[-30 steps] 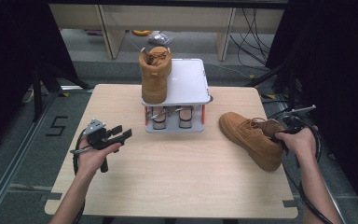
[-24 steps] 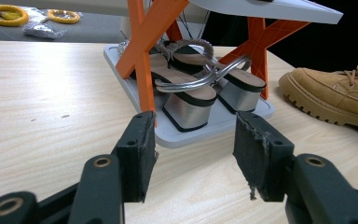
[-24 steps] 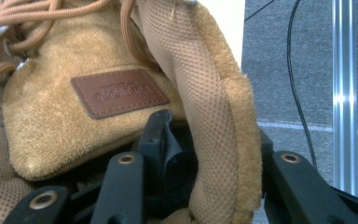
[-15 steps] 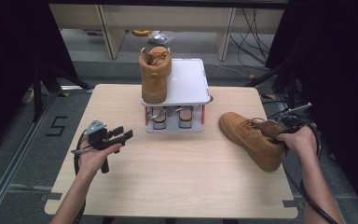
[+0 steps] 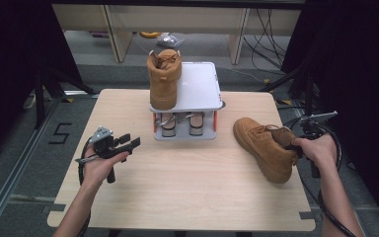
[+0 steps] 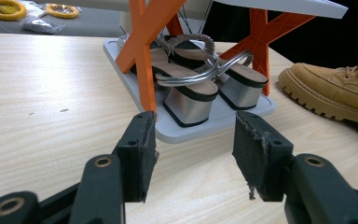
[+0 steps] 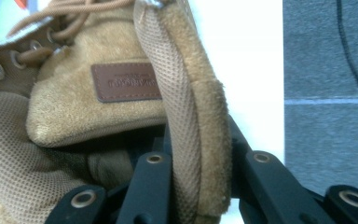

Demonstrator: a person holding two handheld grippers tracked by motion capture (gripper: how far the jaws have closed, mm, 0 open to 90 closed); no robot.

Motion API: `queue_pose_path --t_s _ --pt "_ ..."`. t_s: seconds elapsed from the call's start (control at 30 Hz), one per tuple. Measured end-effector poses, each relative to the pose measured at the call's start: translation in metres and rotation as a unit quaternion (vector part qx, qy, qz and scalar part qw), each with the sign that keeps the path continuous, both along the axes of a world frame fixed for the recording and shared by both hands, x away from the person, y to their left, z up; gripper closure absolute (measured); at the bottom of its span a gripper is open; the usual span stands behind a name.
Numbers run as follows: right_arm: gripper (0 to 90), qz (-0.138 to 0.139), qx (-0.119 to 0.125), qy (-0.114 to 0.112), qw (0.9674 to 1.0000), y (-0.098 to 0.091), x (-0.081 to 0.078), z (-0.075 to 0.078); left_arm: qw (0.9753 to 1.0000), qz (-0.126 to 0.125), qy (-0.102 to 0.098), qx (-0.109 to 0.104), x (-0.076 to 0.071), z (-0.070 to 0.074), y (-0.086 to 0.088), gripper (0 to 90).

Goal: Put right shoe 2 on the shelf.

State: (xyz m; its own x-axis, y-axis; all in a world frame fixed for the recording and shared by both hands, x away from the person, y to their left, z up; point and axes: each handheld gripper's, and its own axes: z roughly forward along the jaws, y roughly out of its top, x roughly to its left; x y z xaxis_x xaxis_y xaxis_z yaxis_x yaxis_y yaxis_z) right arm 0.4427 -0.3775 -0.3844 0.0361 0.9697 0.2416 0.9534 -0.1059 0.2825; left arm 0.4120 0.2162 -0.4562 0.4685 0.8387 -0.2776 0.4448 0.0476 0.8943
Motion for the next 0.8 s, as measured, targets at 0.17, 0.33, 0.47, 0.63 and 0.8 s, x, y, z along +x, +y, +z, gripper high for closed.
queue_pose_path --t_s 0.17,0.33,0.47,0.63,0.8 --pt "79.4 -0.029 0.012 0.005 0.9995 0.0003 -0.0016 0.0018 1.0 0.006 0.002 -0.003 0.0002 -0.0002 0.0023 48.2" --pt "79.9 -0.025 0.022 -0.008 0.9994 -0.0042 -0.0005 0.002 1.0 0.007 0.003 -0.002 0.0003 -0.0006 0.0027 48.2" --pt "80.2 -0.064 0.058 0.002 0.9963 -0.0013 -0.0001 0.0057 1.0 0.004 0.001 -0.006 0.0007 -0.0014 0.0033 48.2" --pt "80.4 -0.027 0.054 -0.034 0.9976 -0.0079 0.0023 0.003 1.0 0.005 0.001 -0.007 0.0007 -0.0014 0.0039 48.2" --pt "80.7 -0.06 0.07 -0.029 0.9953 -0.0004 0.0036 0.0079 1.0 0.008 0.002 -0.002 -0.0002 -0.0008 0.005 48.2"
